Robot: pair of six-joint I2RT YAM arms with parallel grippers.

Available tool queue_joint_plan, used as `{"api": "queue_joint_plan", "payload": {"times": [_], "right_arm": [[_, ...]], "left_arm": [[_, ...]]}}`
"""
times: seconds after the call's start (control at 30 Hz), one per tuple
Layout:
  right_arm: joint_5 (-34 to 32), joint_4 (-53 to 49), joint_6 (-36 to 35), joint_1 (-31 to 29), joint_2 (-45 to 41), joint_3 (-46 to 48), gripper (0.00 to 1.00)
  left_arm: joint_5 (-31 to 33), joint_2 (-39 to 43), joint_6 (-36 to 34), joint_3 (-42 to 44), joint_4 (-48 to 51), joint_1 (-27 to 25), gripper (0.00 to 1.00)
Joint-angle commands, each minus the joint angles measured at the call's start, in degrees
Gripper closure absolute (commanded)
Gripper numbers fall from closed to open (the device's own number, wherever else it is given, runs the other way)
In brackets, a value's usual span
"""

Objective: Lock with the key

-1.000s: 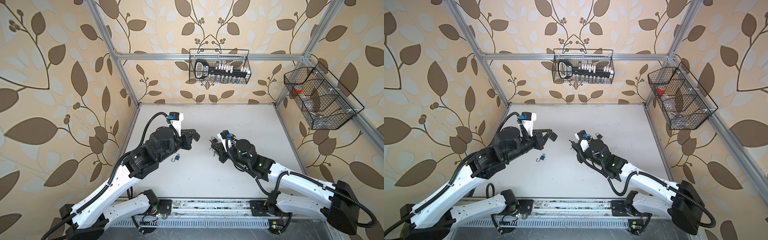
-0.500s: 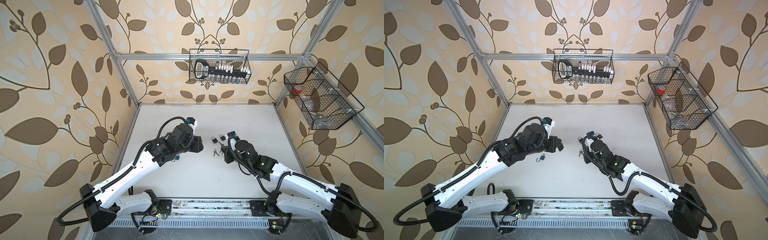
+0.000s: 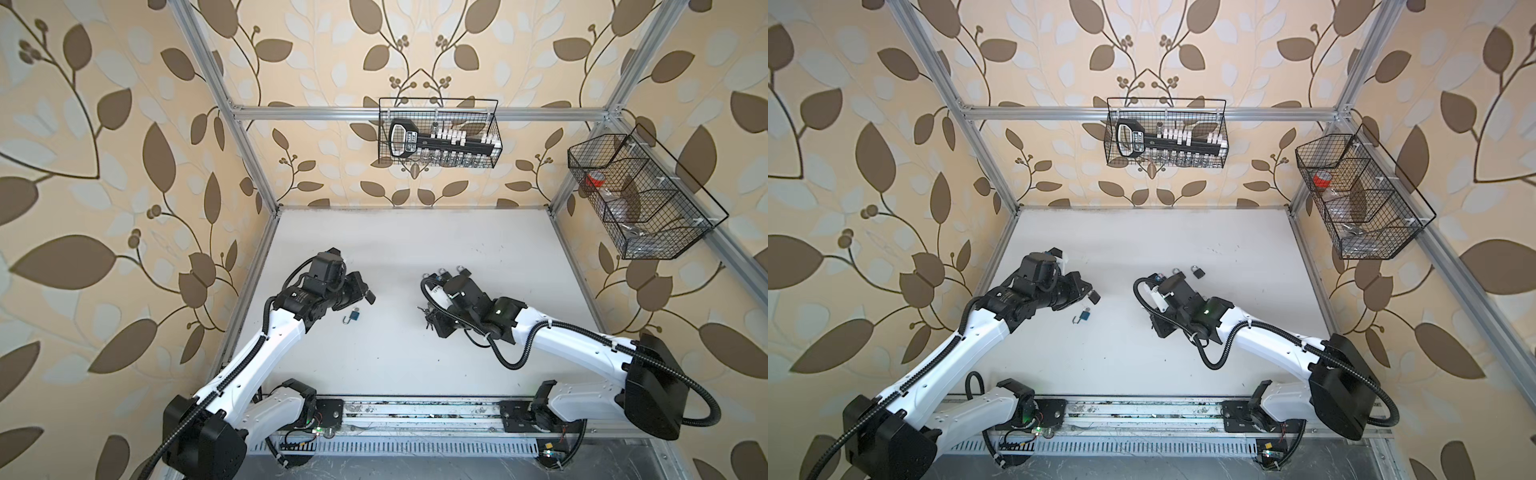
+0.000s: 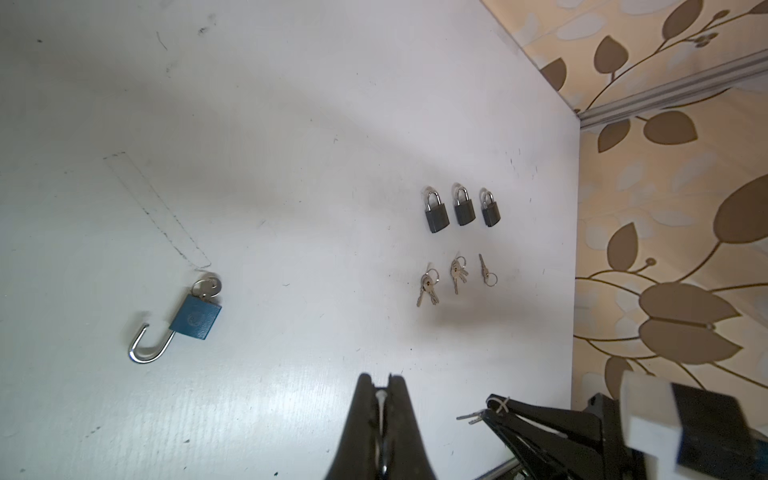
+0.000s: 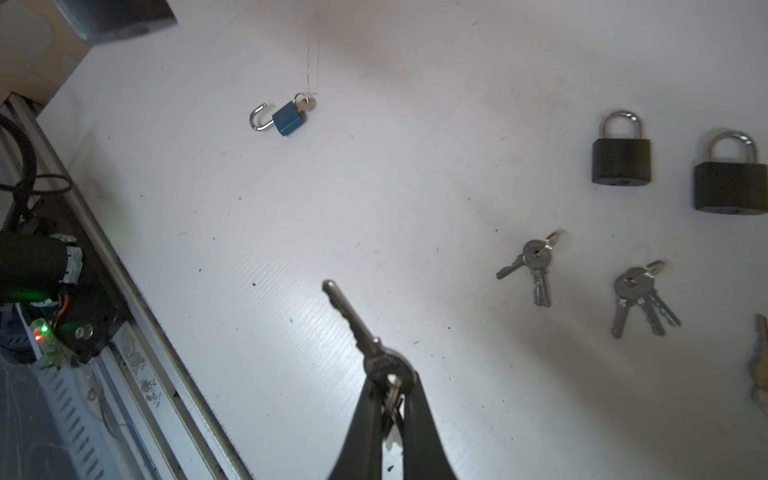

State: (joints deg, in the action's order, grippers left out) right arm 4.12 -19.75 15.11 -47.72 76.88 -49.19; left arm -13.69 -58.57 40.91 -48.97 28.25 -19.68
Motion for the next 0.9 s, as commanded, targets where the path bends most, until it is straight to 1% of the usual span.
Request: {"api": "queue_joint_plan", "payload": {"times": [0.0,0.17,0.33,0.4,0.63,0.8,0.87], "right_arm": [[1.83,-2.32,-1.36,-1.3,3.74,-2.79,1.0],[-0.71,-2.02,-0.08,-1.38,13.32,-7.27,1.0],[0.9,-3.67,-1.54,-0.27,22.24,-14.25,1.0],[0.5,-5.1,-2.57,-0.25,25.71,-16.64,1.0],[-2.51,-8.71,-4.69,0.09,32.55,-21.69,0.99],[-4.18,-9.35,-5.26,0.96,34.8,-23.84,0.91],[-5.16,-9.6,-5.47,1.2,35.71,-24.75,0.86]], "left_arm": [[-0.76,3.94,1.03,0.48,-0.99,1.04,1.0],[0.35,5.61,0.23,1.42,0.98,1.72,1.0],[1.14,6.53,0.31,1.77,2.77,2.86,1.0],[1.05,6.62,0.4,1.94,3.13,3.48,1.0],[0.61,7.08,1.45,3.85,3.26,4.65,1.0],[-0.02,7.21,1.69,4.67,2.75,4.83,1.0],[-0.18,7.3,1.59,4.63,2.74,4.82,1.0]]}}
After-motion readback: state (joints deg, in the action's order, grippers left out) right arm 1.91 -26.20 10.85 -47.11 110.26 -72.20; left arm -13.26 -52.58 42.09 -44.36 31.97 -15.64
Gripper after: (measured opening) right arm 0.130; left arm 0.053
